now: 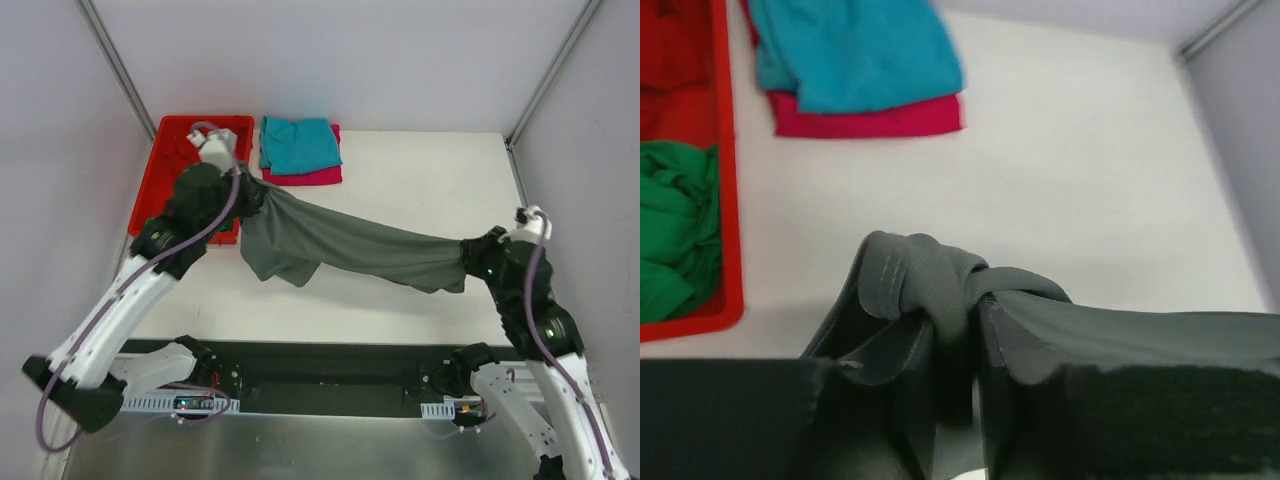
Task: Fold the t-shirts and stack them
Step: Flatten out the tshirt
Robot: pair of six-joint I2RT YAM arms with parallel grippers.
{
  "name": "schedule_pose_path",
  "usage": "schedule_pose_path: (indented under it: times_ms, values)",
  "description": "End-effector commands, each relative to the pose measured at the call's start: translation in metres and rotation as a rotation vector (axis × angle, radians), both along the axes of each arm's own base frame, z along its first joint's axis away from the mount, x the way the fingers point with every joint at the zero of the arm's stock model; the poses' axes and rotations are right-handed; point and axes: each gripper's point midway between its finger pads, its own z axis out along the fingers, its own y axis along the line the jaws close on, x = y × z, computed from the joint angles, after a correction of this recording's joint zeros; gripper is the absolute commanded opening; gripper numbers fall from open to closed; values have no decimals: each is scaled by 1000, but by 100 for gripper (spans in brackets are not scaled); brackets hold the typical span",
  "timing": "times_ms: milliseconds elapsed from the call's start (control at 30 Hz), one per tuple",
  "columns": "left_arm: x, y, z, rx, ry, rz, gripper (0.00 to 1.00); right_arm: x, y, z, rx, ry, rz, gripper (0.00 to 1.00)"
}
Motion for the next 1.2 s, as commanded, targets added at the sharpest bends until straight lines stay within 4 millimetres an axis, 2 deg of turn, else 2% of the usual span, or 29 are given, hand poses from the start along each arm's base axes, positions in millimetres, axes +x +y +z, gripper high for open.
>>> schedule_pose_path:
  times_ms: [0, 67, 100, 133, 167, 233, 267, 367, 400, 467, 533, 600, 667, 800, 933, 1000, 1100, 1167]
  values:
    - [60, 0, -92, 173, 221, 157, 41, 28, -28, -90, -170, 316, -200, 14]
    - [81, 0, -129, 223, 329, 176, 81, 38, -36, -120, -247, 441, -248, 45]
    - [91, 3, -147, 220, 393, 180, 94, 41, -39, -128, -271, 478, -262, 59]
    - [93, 2, -160, 196, 464, 166, 99, 43, -43, -133, -290, 513, -282, 74]
    - [93, 1, -175, 180, 533, 155, 99, 46, -45, -136, -301, 540, -292, 83]
    - [86, 6, -190, 161, 587, 168, 99, 47, -48, -136, -310, 559, -314, 99]
    - [79, 7, -195, 149, 602, 180, 99, 47, -51, -137, -308, 559, -331, 96]
    - [48, 15, -215, 116, 654, 205, 99, 41, -57, -144, -289, 555, -373, 96]
    - [29, 21, -234, 113, 701, 225, 99, 37, -58, -148, -276, 556, -381, 96]
    - [2, 26, -252, 87, 740, 224, 97, 30, -58, -161, -256, 568, -377, 96]
    - [-22, 28, -266, 61, 763, 203, 84, 25, -54, -171, -224, 574, -353, 96]
    - [-41, 26, -273, 20, 769, 163, 77, 21, -51, -178, -207, 574, -335, 96]
    - [-53, 17, -281, -24, 763, 89, 75, 18, -50, -183, -192, 571, -333, 96]
    - [-61, -1, -290, -81, 775, -17, 70, 12, -43, -190, -139, 573, -311, 96]
    - [-54, -6, -306, -69, 809, -25, 63, 0, -34, -202, -96, 594, -264, 96]
    - [-51, -7, -310, -56, 828, -23, 56, -7, -31, -206, -72, 604, -255, 96]
    - [-40, -7, -315, -13, 827, 4, 51, -16, -24, -211, -36, 617, -220, 96]
    - [-36, -10, -318, 12, 833, 4, 40, -29, -22, -215, -24, 661, -210, 96]
